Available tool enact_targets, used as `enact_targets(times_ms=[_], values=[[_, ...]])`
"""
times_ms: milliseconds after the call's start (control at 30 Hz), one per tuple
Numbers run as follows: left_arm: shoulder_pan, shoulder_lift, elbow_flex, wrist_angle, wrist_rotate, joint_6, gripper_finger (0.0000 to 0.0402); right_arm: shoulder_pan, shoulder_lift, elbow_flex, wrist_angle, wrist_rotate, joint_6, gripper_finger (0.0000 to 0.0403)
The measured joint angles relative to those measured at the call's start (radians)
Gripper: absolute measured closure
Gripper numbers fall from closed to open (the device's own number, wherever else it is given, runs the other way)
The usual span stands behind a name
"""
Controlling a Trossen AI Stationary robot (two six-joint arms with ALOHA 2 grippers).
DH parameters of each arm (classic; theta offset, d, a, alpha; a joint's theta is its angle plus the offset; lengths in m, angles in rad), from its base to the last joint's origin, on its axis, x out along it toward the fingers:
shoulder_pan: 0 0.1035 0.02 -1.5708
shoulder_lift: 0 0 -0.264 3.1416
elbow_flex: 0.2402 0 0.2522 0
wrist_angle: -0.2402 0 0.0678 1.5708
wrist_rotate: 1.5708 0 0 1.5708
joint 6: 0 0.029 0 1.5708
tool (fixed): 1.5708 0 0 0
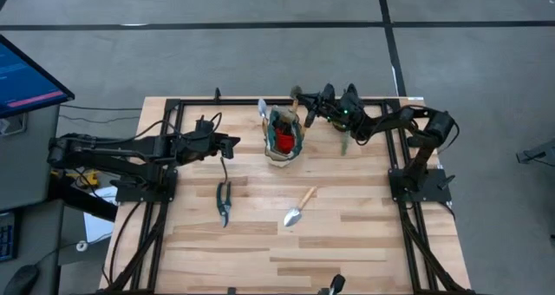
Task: Pick & Place Garden tools in Gardening bag
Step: Put the brown trowel into the brown gardening bag
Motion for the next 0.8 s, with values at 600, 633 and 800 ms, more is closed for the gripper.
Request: enact_targets(times_ms=[600,633,800], values=[[0.0,0.0,0.0,0.002,-0.005,0.004,0.0108,0.107,0.0,-0.002,-0.028,0.179,-0.22,0.0403],[0.0,0.0,0.0,0.002,-0.009,0.005,0.0108,0.112,0.0,-0.002,-0.028,0.187,-0.225,0.0403],[0.0,0.0,0.0,0.002,-0.016,0.007,0.0108,0.127,0.0,-0.002,-0.06,0.193,-0.232,0.0403]])
